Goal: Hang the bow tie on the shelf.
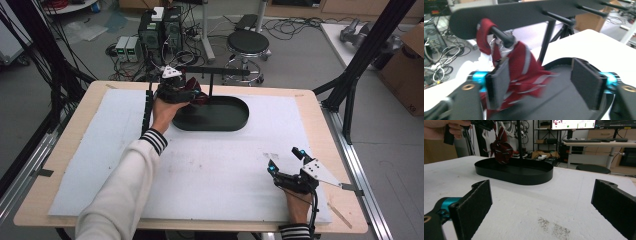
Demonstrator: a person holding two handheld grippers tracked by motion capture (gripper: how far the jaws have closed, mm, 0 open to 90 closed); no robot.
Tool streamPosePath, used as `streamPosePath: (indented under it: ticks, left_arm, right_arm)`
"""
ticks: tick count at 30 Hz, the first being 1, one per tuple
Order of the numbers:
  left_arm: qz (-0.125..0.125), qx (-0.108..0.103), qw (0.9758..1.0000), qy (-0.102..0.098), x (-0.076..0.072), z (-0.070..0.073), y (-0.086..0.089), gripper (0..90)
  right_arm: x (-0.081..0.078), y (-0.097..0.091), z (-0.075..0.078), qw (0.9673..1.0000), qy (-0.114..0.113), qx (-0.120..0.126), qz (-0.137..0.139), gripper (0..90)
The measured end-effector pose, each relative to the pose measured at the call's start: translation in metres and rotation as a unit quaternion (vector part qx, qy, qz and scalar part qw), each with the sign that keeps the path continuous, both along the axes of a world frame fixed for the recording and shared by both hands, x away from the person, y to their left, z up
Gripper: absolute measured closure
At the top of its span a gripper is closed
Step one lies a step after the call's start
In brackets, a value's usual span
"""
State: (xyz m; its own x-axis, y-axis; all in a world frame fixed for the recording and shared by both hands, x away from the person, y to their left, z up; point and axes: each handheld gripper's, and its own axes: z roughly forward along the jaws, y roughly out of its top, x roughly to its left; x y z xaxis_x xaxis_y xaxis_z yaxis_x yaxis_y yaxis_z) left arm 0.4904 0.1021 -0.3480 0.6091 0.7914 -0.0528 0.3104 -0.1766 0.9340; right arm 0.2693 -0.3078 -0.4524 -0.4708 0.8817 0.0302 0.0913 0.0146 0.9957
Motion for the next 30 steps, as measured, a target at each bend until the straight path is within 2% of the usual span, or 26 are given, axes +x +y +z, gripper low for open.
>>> streamPosePath:
  ticks: [3,5,8,10,11,16,18,21,22,27,29,30]
  left_arm:
    - [-0.021,-0.003,0.9998,0.005,-0.003,-0.002,0.003,17.9]
    - [-0.033,-0.007,0.9994,0.003,-0.008,-0.004,0.004,17.2]
    - [-0.064,-0.012,0.9979,-0.005,-0.019,-0.006,0.009,14.1]
    - [-0.083,-0.003,0.9965,-0.012,-0.03,-0.008,0.014,13.6]
    - [-0.091,-0.002,0.9956,-0.022,-0.039,-0.009,0.018,13.4]
    - [-0.095,-0.019,0.9933,-0.064,-0.075,-0.018,0.042,12.8]
    - [-0.094,-0.024,0.9912,-0.09,-0.096,-0.023,0.057,12.8]
    - [-0.091,-0.032,0.9892,-0.111,-0.121,-0.028,0.079,12.8]
    - [-0.089,-0.028,0.9892,-0.113,-0.128,-0.03,0.087,12.9]
    - [-0.076,-0.039,0.9885,-0.125,-0.158,-0.039,0.126,12.9]
    - [-0.064,-0.036,0.989,-0.128,-0.169,-0.044,0.14,12.9]
    - [-0.054,-0.032,0.99,-0.126,-0.173,-0.048,0.147,12.9]
  right_arm:
    - [0.0,0.0,0.0,1.0,0.001,0.002,-0.001,2.2]
    - [0.0,-0.001,0.0,1.0,0.0,0.002,0.0,2.3]
    - [0.0,0.0,0.0,1.0,0.001,0.003,0.0,2.2]
    - [0.0,0.0,0.0,1.0,0.001,0.002,-0.001,2.3]
    - [0.0,0.0,0.0,1.0,0.001,0.003,0.0,2.3]
    - [0.0,0.0,0.0,1.0,-0.001,0.0,-0.001,2.3]
    - [-0.001,0.0,0.0,1.0,-0.003,-0.001,-0.001,2.3]
    - [-0.001,0.0,0.0,1.0,-0.004,0.0,-0.005,2.2]
    - [-0.001,0.0,0.0,1.0,-0.006,0.001,-0.005,2.2]
    - [-0.001,0.0,0.0,1.0,-0.006,0.0,-0.006,2.2]
    - [-0.001,0.0,0.0,1.0,-0.006,0.0,-0.006,2.2]
    - [-0.001,0.0,0.0,1.0,-0.006,0.001,-0.006,2.2]
